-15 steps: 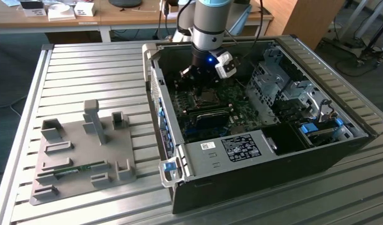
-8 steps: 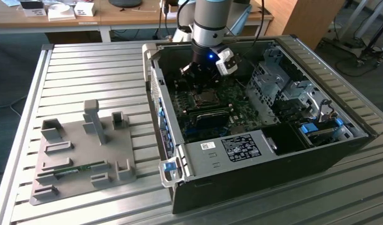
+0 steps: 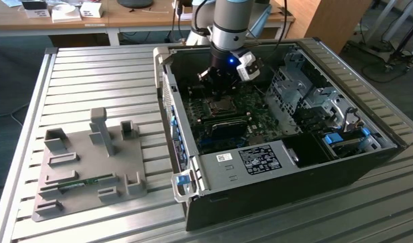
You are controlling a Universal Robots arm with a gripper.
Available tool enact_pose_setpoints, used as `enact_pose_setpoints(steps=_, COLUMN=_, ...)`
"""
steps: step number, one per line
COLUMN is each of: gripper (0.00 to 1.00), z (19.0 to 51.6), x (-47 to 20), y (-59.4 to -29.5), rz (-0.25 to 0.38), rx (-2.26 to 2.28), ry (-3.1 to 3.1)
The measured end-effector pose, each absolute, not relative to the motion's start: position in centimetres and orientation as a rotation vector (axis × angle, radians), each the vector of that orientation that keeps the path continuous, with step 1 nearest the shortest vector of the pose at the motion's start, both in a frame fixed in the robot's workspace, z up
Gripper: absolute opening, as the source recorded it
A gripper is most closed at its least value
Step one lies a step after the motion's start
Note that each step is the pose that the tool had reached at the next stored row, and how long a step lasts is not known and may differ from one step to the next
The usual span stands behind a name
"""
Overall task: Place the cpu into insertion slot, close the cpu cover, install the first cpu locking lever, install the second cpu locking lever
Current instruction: 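Close the cpu cover, then install the first cpu locking lever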
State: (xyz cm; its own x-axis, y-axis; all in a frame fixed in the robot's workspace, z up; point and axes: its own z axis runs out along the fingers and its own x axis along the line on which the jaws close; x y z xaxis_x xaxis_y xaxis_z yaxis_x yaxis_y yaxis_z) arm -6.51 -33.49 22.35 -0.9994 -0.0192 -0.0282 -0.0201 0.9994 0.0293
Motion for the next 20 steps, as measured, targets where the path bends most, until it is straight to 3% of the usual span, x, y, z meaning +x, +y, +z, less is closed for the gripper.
enact_pose_setpoints(steps=20, gripper=0.10, z=22.3, x=-4.6, y=-33.5, rz=0.046, rx=-0.031, ry=3.113)
